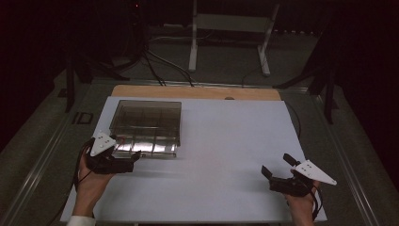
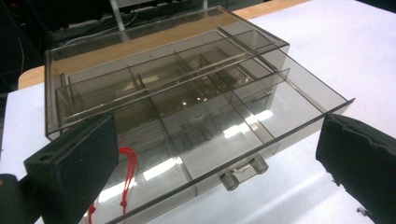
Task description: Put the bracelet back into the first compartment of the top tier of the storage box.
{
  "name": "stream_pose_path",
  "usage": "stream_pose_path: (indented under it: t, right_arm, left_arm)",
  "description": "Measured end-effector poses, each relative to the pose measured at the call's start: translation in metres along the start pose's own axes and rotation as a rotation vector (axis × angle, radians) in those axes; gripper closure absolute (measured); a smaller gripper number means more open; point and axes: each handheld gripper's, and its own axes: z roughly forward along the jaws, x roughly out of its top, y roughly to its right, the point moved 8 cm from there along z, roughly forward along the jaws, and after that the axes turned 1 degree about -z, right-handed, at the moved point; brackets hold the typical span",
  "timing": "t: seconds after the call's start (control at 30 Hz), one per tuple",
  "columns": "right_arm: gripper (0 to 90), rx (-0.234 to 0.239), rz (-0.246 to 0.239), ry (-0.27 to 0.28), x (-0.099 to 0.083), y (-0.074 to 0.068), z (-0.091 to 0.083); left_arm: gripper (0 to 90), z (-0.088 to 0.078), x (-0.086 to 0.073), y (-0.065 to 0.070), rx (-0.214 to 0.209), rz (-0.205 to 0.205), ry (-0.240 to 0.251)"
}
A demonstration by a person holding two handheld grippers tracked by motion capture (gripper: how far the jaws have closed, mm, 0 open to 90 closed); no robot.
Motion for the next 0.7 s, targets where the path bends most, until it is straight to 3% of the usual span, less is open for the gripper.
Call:
stream_pose_path:
  t: [0.7]
  right_arm:
    - [0.0,-0.001,-0.002,0.002,0.0,0.0,0.0]
  left_arm:
    - [1.0,0.004,-0.007,0.014,-0.02,0.021,-0.025]
